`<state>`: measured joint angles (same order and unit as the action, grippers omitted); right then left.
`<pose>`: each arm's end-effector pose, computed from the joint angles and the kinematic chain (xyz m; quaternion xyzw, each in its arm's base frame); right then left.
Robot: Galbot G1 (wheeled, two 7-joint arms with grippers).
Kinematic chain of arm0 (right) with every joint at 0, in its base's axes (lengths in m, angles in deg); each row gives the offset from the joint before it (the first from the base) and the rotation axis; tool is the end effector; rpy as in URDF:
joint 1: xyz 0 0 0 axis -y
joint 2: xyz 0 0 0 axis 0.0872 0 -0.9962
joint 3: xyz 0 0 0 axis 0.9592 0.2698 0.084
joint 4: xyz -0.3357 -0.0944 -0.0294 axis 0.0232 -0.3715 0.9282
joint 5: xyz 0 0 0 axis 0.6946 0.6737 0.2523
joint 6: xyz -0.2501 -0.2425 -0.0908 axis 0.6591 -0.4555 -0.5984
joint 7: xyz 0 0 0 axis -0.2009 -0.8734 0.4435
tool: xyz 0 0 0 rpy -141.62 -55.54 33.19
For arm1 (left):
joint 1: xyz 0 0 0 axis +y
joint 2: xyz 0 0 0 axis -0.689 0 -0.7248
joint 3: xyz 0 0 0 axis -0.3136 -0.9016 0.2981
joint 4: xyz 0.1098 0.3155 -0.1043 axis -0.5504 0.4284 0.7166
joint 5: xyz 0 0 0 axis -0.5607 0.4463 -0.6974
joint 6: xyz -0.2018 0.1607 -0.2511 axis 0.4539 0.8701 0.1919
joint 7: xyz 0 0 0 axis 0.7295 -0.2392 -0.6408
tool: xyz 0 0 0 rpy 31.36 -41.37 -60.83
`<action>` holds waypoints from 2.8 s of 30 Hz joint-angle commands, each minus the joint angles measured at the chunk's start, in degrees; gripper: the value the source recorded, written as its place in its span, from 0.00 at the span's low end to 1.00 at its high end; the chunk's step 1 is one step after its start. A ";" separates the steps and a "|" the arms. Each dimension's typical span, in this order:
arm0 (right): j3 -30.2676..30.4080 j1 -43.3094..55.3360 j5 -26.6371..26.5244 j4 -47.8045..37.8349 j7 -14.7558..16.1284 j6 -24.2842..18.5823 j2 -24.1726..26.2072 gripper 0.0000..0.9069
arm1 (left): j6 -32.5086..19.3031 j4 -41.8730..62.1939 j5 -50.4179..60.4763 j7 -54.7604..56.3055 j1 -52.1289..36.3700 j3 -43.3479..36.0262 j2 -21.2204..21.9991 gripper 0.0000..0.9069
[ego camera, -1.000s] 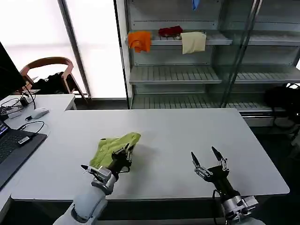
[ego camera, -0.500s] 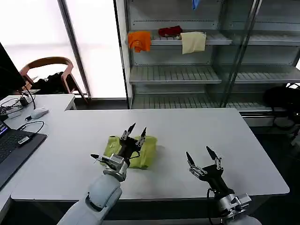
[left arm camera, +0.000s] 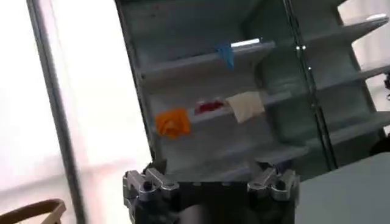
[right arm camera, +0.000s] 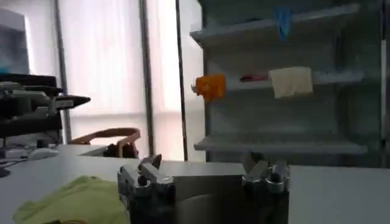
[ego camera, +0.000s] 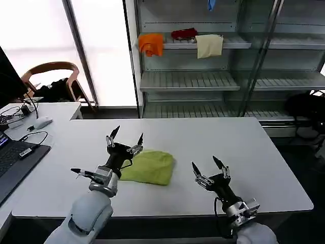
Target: Fold and organize the clothes.
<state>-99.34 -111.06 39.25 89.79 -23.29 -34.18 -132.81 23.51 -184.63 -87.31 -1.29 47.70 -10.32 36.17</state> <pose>0.2419 -0.0289 -0.2626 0.1838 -0.9824 -0.0316 0.0087 0.2905 -0.0070 -0.2006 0.0905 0.9879 0.1226 0.0306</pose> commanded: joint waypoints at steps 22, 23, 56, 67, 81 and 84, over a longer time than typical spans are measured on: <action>21.55 24.98 2.16 -17.47 -18.15 22.31 -14.28 1.00 | -4.42 -10.67 1.79 -1.67 25.56 15.41 2.79 1.00; 21.69 25.20 2.32 -17.80 -18.18 22.33 -14.57 1.00 | -4.57 -10.50 1.83 -1.67 25.50 15.52 2.80 1.00; 21.41 27.42 7.48 -26.26 -14.54 17.70 -17.29 0.00 | -5.76 -9.71 1.70 -2.08 26.24 15.15 3.48 1.00; 15.79 27.68 8.63 -23.65 -11.53 16.74 -10.81 0.00 | -6.03 -9.28 2.52 -2.01 26.10 13.58 4.22 1.00; 10.78 28.21 10.58 -25.53 -5.82 16.90 -6.98 1.00 | -5.82 -10.28 2.99 -1.94 26.67 12.81 4.57 1.00; 8.81 26.15 12.17 -21.18 -6.22 14.52 -5.04 1.00 | -5.90 -11.46 4.21 -1.86 27.57 12.17 4.88 1.00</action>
<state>-86.19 -83.00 48.59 63.75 -31.20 -17.17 -141.83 17.59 -194.62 -84.24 -3.23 74.48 2.55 40.82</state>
